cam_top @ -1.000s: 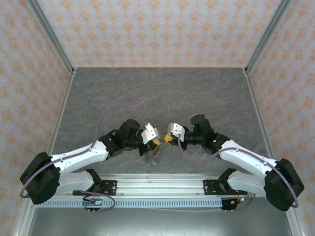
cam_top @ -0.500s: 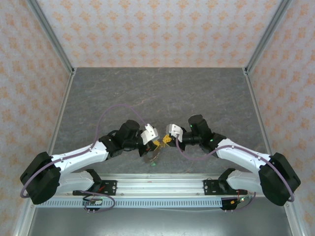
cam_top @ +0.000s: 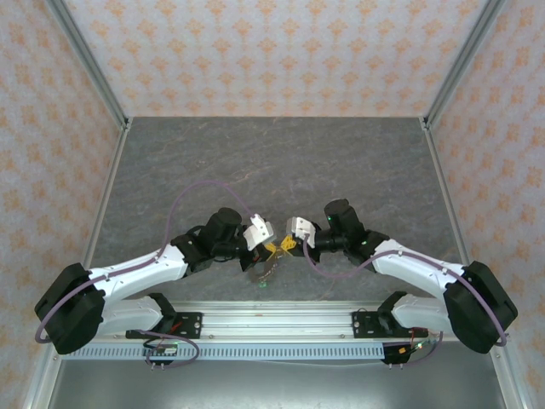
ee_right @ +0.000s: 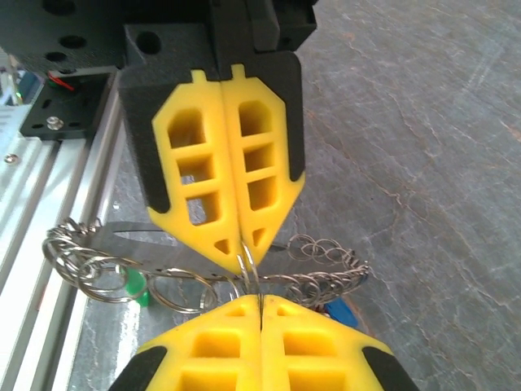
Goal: Put the keys on the keyring
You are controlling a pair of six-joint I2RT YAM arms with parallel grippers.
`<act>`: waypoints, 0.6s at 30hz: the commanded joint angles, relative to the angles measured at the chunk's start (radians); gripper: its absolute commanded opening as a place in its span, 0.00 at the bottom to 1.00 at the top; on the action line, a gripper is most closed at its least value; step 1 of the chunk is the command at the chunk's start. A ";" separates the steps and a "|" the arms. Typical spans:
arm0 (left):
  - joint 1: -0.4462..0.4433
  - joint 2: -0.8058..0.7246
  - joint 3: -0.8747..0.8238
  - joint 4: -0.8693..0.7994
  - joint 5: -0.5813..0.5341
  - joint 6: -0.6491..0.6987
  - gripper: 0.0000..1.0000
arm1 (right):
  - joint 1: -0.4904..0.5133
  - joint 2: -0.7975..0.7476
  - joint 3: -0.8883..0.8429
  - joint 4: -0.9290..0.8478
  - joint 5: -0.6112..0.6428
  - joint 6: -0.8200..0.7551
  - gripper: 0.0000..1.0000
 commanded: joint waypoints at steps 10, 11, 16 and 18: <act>-0.006 0.002 0.003 0.096 -0.038 -0.051 0.00 | 0.014 -0.030 -0.017 -0.022 -0.123 0.064 0.00; -0.006 0.002 0.003 0.100 -0.040 -0.055 0.00 | 0.016 -0.029 -0.018 -0.026 -0.121 0.064 0.00; -0.006 0.003 0.004 0.105 -0.058 -0.069 0.00 | 0.022 -0.034 -0.033 -0.031 -0.101 0.062 0.00; -0.006 0.005 0.001 0.111 -0.061 -0.074 0.00 | 0.021 -0.037 -0.036 -0.033 -0.096 0.064 0.00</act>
